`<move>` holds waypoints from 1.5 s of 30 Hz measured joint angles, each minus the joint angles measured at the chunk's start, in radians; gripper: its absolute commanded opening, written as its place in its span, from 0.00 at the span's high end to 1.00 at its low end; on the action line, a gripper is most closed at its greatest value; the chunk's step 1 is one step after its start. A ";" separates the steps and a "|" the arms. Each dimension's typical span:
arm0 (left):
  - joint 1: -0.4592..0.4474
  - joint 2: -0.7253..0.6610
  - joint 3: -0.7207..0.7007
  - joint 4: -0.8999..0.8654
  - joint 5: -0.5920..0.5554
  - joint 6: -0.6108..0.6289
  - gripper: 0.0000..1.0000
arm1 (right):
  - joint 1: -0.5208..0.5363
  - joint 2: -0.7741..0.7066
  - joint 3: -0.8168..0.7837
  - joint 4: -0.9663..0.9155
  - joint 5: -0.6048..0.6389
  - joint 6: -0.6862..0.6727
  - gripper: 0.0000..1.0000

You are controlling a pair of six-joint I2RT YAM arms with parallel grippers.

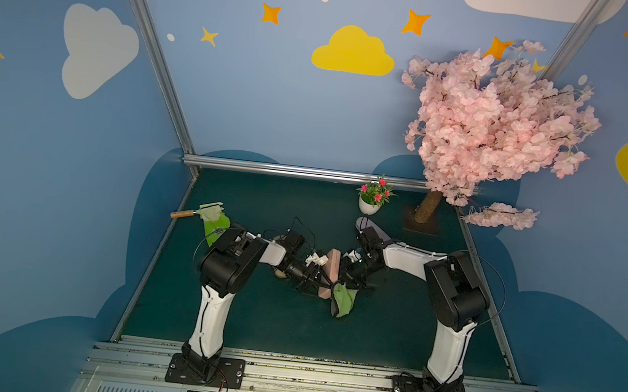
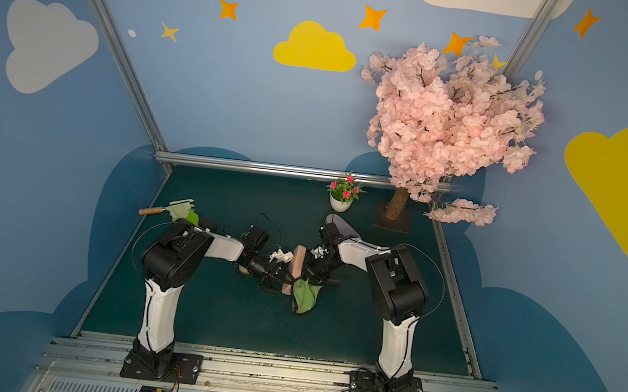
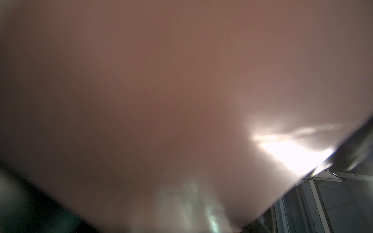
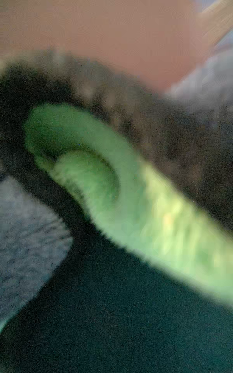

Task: Wipe the eyeglass case
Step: Wipe the dirt from the eyeglass case.

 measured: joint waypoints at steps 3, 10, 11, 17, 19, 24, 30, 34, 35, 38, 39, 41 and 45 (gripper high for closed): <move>0.003 0.000 -0.003 0.002 0.008 -0.001 0.97 | 0.068 -0.050 -0.048 -0.073 -0.049 -0.021 1.00; 0.002 0.000 -0.008 0.015 0.012 -0.008 0.97 | -0.003 -0.033 0.005 -0.181 -0.110 -0.059 1.00; 0.002 0.000 -0.008 0.020 0.010 -0.011 0.97 | -0.034 -0.018 0.026 -0.185 -0.100 -0.051 1.00; -0.011 -0.001 -0.008 0.030 -0.005 -0.010 0.97 | -0.175 0.089 0.198 -0.043 -0.027 0.050 1.00; -0.011 -0.001 -0.008 0.027 -0.004 -0.011 0.97 | -0.178 0.128 0.273 -0.047 0.016 0.061 1.00; -0.011 -0.001 -0.001 0.008 -0.011 0.003 0.97 | -0.142 0.165 0.324 -0.072 0.105 0.063 1.00; -0.011 -0.001 0.000 0.004 -0.014 0.007 0.97 | -0.061 0.063 0.098 0.029 0.089 0.087 1.00; -0.011 -0.001 0.000 0.005 -0.010 0.007 0.97 | 0.032 -0.034 -0.014 -0.023 0.079 0.077 1.00; -0.011 -0.001 0.000 0.005 -0.009 0.007 0.97 | 0.053 -0.048 -0.027 -0.045 0.070 0.076 1.00; -0.007 -0.001 -0.002 -0.001 0.002 0.010 0.97 | 0.101 -0.068 -0.030 -0.126 0.042 0.076 1.00; -0.007 -0.001 -0.002 -0.002 0.003 0.010 0.97 | 0.107 -0.072 -0.027 -0.148 0.040 0.076 1.00; -0.007 -0.001 -0.002 -0.002 0.003 0.008 0.97 | 0.108 -0.081 -0.022 -0.175 0.035 0.073 1.00; -0.007 0.000 -0.004 0.001 0.005 0.006 0.97 | 0.070 -0.082 0.013 -0.214 0.019 0.072 1.00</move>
